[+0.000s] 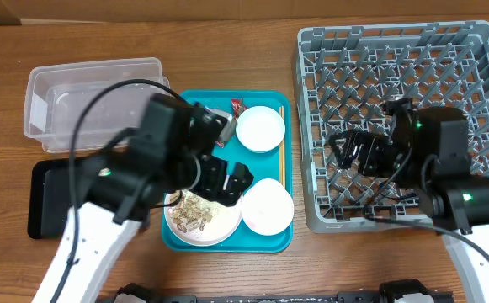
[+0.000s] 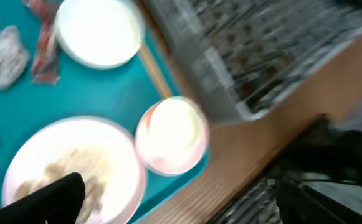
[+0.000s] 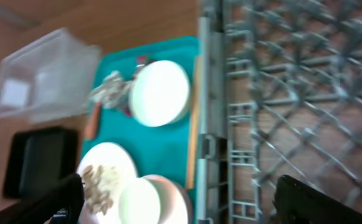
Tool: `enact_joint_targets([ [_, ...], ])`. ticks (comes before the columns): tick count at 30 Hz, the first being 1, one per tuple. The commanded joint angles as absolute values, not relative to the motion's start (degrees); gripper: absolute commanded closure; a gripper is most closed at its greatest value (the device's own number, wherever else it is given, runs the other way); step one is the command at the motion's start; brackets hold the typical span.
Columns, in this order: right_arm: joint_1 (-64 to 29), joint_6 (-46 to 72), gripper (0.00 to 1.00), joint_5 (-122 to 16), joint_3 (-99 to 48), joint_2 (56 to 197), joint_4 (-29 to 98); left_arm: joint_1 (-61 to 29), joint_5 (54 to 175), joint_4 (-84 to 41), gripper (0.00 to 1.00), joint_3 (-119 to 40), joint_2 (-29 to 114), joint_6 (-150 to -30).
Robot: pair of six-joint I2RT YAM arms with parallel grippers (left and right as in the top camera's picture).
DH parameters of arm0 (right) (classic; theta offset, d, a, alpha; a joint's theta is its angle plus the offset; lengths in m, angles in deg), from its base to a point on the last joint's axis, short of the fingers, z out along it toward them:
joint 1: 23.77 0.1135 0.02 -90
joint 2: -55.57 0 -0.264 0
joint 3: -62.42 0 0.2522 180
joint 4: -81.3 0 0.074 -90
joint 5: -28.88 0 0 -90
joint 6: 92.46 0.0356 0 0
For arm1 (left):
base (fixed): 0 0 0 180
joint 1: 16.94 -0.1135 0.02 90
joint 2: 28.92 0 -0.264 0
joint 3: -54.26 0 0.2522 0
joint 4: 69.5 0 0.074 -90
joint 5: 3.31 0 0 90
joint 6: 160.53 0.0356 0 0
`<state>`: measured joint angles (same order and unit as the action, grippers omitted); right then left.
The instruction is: Sort waste into correct bins and load items into the dishwasher
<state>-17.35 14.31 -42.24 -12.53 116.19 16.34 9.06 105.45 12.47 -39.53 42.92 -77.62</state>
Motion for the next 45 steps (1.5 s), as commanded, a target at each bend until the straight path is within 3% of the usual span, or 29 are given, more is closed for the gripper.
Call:
enact_joint_targets([
  [1, -17.5, 18.8, 0.0, -48.1, -14.1, 115.7, 16.9, 10.3, 94.0, 13.0, 0.0, -40.6, 44.6, -82.5],
  [9, -17.5, 18.8, 0.0, -48.0, -14.1, 115.7, 16.7, 12.4, 97.3, 12.8, 0.0, -38.0, 50.5, -82.4],
  [16, -17.5, 18.8, 0.0, -48.1, -14.1, 115.7, 17.3, 18.3, 93.9, 12.3, 0.13, -35.0, 59.7, -82.4],
  [25, -17.5, 18.8, 0.0, -48.0, -14.0, 115.8, 17.3, 18.8, 95.1, 6.0, 0.23, -34.6, 67.8, -81.7],
  [30, -17.5, 18.8, 0.0, -48.0, -14.0, 115.8, 17.7, 19.2, 100.4, 1.7, 0.51, -34.6, 70.5, -81.2],
  [34, -17.5, 18.8, 0.0, -48.0, -14.0, 115.8, 17.6, 20.2, 96.8, 2.3, 0.52, -34.6, 73.3, -81.3],
  [35, -17.5, 18.8, 0.0, -48.0, -14.0, 115.8, 17.7, 20.4, 96.5, 2.4, 0.56, -34.6, 74.3, -81.3],
  [41, -17.5, 18.8, 0.0, -48.0, -14.0, 115.8, 17.7, 20.4, 99.5, 2.7, 0.96, -35.0, 75.5, -81.5],
  [45, -17.5, 18.8, 0.0, -48.0, -14.0, 115.8, 17.7, 20.1, 101.0, 5.2, 0.96, -37.7, 73.0, -82.8],
])
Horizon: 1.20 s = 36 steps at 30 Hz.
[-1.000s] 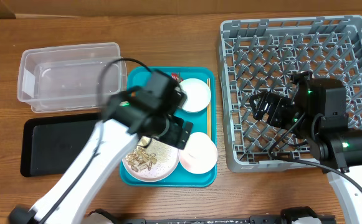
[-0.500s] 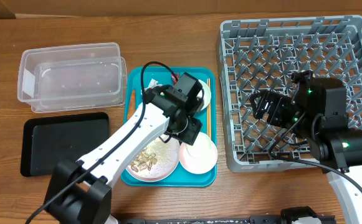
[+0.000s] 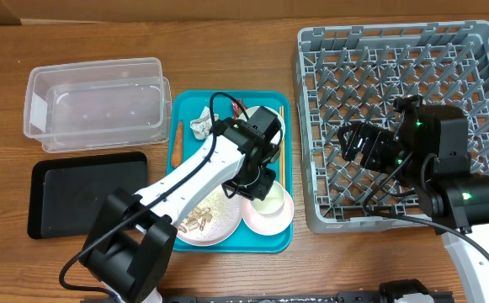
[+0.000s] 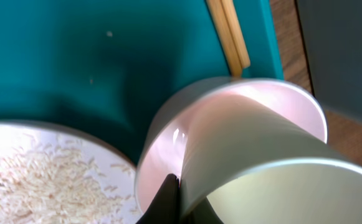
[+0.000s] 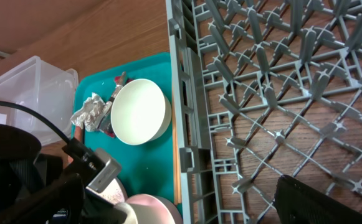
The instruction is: Sort waste into correct bins and load items into the dishwasher
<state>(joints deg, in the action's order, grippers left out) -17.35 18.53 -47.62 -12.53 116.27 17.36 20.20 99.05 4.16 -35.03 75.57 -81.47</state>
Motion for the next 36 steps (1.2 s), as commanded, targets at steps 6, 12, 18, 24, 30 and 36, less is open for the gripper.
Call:
enact_joint_targets([
  [6, -17.5, 18.8, 0.0, -48.0, -14.0, 115.8, 17.6, 15.9, 101.2, 10.2, 0.96, -42.8, 66.1, -83.5],
  [12, -17.5, 18.8, 0.02, -38.1, -14.0, 115.8, 18.7, 0.2, 125.2, 8.8, 0.96, -43.2, 59.9, -77.8],
  [18, -16.0, 17.3, 0.16, -10.8, -14.0, 115.8, 31.8, -13.1, 158.4, 10.2, 0.96, -43.0, 59.9, -67.2],
  [24, -8.3, 17.1, 0.16, -5.5, -14.0, 116.9, 42.6, -13.0, 169.4, 10.5, 0.96, -43.0, 59.9, -65.3],
  [30, -2.2, 18.4, 0.16, -10.4, -14.0, 120.9, 45.3, -12.7, 171.2, 11.5, 0.96, -43.0, 59.8, -65.3],
  [36, -1.6, 18.6, 0.15, -2.5, -14.0, 123.1, 51.5, -12.1, 169.8, 13.8, 0.96, -43.0, 59.8, -63.3],
])
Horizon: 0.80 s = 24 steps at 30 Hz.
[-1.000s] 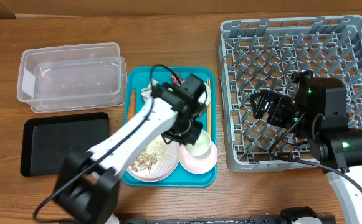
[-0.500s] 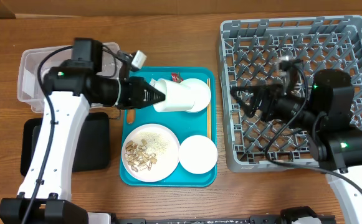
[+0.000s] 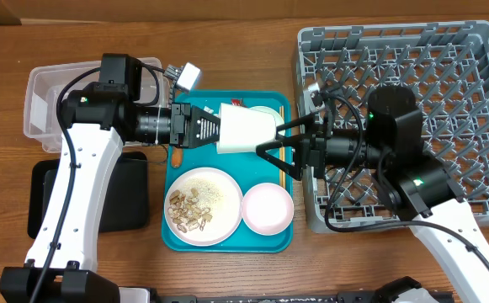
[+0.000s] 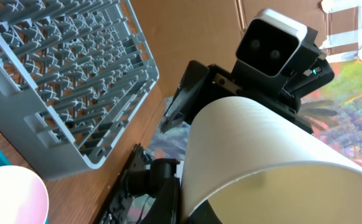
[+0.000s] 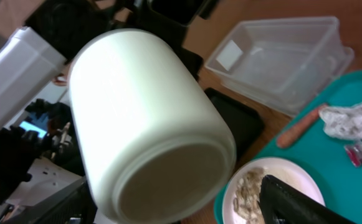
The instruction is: Sort waste into correct bins and load items into the dishwasher
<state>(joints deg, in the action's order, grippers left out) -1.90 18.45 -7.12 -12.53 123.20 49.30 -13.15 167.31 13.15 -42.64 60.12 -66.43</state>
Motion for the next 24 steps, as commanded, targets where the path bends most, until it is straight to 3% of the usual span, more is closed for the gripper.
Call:
enact_joint_targets([
  [1, -1.6, 18.6, 0.12, -0.3, -14.0, 123.1, 53.4, -11.9, 169.6, 13.9, 0.96, -43.0, 59.8, -63.2],
  [3, -1.6, 18.6, 0.13, 3.1, -14.0, 123.1, 56.3, -11.3, 169.3, 13.8, 0.96, -43.0, 59.8, -63.2],
  [9, 0.3, 18.6, 0.36, 4.8, -14.0, 123.1, 57.5, -10.0, 167.9, 12.9, 0.96, -43.0, 59.8, -63.2],
  [14, 1.2, 18.6, 0.43, 4.3, -14.0, 123.1, 57.4, -10.0, 167.9, 12.6, 0.96, -43.0, 59.8, -63.2],
  [15, 1.2, 18.6, 0.43, 4.3, -14.0, 123.1, 57.4, -10.0, 167.8, 12.6, 0.91, -43.0, 59.8, -63.2],
  [17, 1.2, 18.6, 0.46, 3.3, -14.0, 123.1, 57.4, -10.0, 166.9, 12.6, 0.42, -43.0, 59.8, -63.2],
  [18, 1.2, 18.6, 0.48, 2.7, -14.0, 123.0, 57.4, -10.0, 165.9, 12.6, 0.0, -43.0, 59.8, -63.3],
  [24, -4.1, 18.2, 0.49, -7.3, -14.1, 120.2, 50.7, -11.9, 151.9, 12.9, 0.0, -43.0, 59.8, -68.3],
])
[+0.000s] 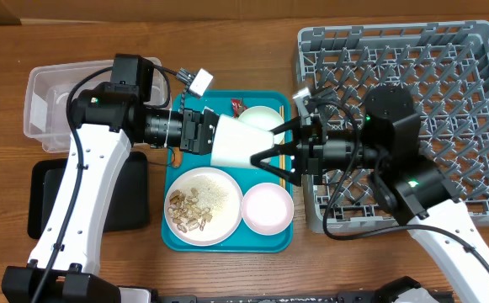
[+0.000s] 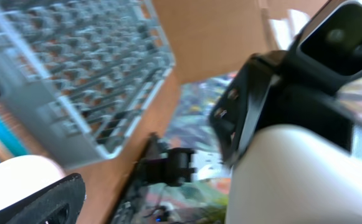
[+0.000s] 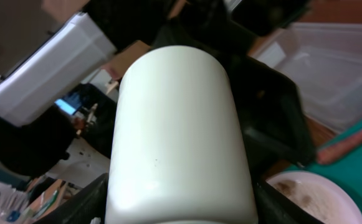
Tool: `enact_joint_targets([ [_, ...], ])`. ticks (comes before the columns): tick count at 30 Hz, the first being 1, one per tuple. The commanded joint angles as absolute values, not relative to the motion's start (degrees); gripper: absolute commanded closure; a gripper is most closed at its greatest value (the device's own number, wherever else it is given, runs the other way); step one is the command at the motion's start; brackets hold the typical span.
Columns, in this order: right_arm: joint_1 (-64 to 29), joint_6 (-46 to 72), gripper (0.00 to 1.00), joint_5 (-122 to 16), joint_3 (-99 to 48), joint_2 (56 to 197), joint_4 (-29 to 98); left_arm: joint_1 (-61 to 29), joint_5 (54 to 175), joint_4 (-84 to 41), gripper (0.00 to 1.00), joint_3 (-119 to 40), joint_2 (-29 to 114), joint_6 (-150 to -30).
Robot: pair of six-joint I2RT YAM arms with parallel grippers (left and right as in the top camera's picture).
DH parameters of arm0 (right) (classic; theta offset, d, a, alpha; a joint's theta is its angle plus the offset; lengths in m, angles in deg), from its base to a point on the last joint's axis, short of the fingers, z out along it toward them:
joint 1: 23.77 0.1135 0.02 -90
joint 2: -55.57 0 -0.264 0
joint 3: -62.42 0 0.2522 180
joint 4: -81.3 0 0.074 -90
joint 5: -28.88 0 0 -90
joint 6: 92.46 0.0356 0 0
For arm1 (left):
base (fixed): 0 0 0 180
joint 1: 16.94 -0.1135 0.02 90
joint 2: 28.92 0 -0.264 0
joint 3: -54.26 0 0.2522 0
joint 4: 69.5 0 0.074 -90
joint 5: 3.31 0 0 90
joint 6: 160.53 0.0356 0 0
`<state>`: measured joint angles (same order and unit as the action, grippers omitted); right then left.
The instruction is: Sort waste into correct bins and load items into the dishwasher
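Observation:
A white cup [image 1: 242,145] lies sideways in the air above the teal tray [image 1: 185,105]. My right gripper [image 1: 268,156] is shut on it, with a finger on each side of the cup [image 3: 177,130] in the right wrist view. My left gripper [image 1: 210,137] stands at the cup's mouth end with its jaws open. In the left wrist view one of its fingers [image 2: 37,202] sits far from the cup [image 2: 305,174], and the cup hides the other. The grey dish rack [image 1: 446,50] is at the right.
On the tray are a plate of food scraps [image 1: 200,217], a pink bowl [image 1: 267,208], a white bowl [image 1: 263,116], chopsticks [image 1: 283,118] and a red wrapper [image 1: 236,105]. A clear container [image 1: 59,93] and a black bin [image 1: 46,198] stand at the left.
My right gripper was open in front of the cup's base and is now shut on the cup's sides. My left gripper, then shut on the cup's rim, has opened.
My left gripper was open above the tray, with the cup standing in the pink bowl. Then it was shut on the cup's rim there. Then it held the cup sideways over the tray, facing my open right gripper. Now the right gripper holds the cup.

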<state>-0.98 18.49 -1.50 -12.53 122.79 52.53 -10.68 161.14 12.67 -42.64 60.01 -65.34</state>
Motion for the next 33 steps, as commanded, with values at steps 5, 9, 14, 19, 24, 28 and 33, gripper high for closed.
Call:
enact_joint_targets([
  [5, -13.7, 17.1, 0.5, -20.7, -14.1, 115.7, 37.5, -15.5, 142.3, 14.6, 0.0, -43.0, 58.9, -72.3],
  [9, -21.8, 17.1, 0.51, -32.3, -14.1, 112.8, 27.6, -18.2, 133.3, 16.8, 0.0, -43.0, 56.3, -75.6],
  [14, -26.7, 17.1, 0.51, -40.5, -14.1, 113.3, 16.2, -18.8, 114.9, 19.7, 0.0, -43.0, 49.7, -82.1],
  [19, -26.0, 19.1, 0.51, -48.3, -14.1, 117.4, 7.2, -18.4, 100.6, 21.9, 0.0, -43.0, 40.4, -87.4],
  [24, -25.9, 19.0, 0.51, -52.0, -14.1, 122.5, 2.4, -18.4, 91.7, 23.4, 0.0, -43.0, 32.1, -90.4],
  [28, -25.9, 19.0, 0.51, -53.4, -14.1, 126.9, 1.1, -18.4, 89.4, 23.5, 0.0, -43.0, 28.0, -90.3],
  [33, -25.3, 18.7, 0.25, -53.2, -14.1, 130.4, 0.6, -18.4, 89.4, 25.3, 0.0, -43.0, 27.0, -91.0],
])
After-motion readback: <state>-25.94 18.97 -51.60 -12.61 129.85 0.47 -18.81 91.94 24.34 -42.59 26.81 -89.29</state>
